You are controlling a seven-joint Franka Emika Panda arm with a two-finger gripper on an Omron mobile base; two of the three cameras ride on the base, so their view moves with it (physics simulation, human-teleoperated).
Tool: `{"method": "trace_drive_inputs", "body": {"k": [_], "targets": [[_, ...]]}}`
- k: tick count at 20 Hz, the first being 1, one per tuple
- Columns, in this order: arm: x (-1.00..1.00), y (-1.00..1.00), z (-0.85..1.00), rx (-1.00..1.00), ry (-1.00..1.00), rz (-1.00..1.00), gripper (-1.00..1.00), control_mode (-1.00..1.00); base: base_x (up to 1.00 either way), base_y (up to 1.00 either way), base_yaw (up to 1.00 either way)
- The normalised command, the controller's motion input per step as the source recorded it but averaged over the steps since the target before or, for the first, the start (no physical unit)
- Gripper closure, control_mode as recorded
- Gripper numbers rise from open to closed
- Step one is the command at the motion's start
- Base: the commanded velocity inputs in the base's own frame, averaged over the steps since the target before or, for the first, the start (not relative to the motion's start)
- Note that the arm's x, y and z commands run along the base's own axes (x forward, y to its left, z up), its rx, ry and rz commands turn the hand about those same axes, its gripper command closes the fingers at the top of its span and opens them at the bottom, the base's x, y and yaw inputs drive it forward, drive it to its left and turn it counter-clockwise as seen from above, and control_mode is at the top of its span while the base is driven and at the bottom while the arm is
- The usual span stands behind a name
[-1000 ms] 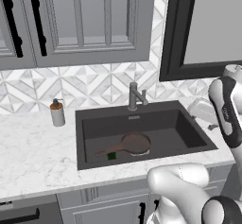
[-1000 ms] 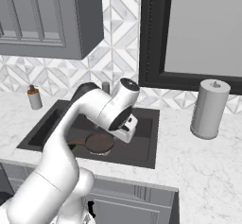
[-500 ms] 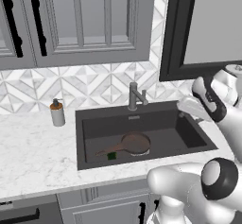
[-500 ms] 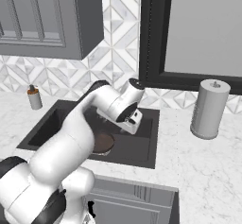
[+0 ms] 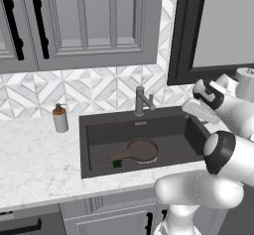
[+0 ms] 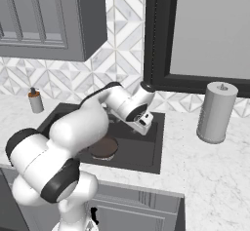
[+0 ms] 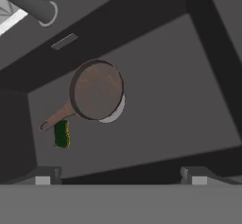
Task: Pick the pan and sponge and place them into the sink. Then turn on the water.
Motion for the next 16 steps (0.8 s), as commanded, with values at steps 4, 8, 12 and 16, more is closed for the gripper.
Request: {"method": "trace_drive_inputs", "body": {"k": [4,8,12,16], "targets": [[0.18,-0.05,-0.16,-0.08,0.00,0.00,-1.00,-1.00,0.00,0.00,0.00],[0.19,0.05,-0.15,-0.02,0.00,0.00,-1.00,-1.00,0.00,0.00,0.00],[0.21,0.03,-0.11,0.00,0.00,0.00,-1.00,-1.00,0.00,0.00,0.00],[0.28,0.00,0.00,0.04,-0.06,-0.02,-1.00,-1.00,0.00,0.00,0.00]]}}
